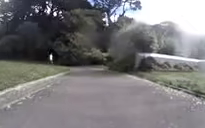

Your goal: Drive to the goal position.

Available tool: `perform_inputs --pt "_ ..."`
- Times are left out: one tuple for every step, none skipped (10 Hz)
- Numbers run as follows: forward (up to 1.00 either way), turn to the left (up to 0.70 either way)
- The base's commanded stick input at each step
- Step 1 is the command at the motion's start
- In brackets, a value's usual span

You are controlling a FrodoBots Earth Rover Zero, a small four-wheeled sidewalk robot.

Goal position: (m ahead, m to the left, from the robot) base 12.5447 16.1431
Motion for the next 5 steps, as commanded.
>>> perform_inputs --pt "1.0 0.0" --pt "1.0 0.0" --pt "1.0 0.0" --pt "1.0 0.0" --pt "1.0 0.0"
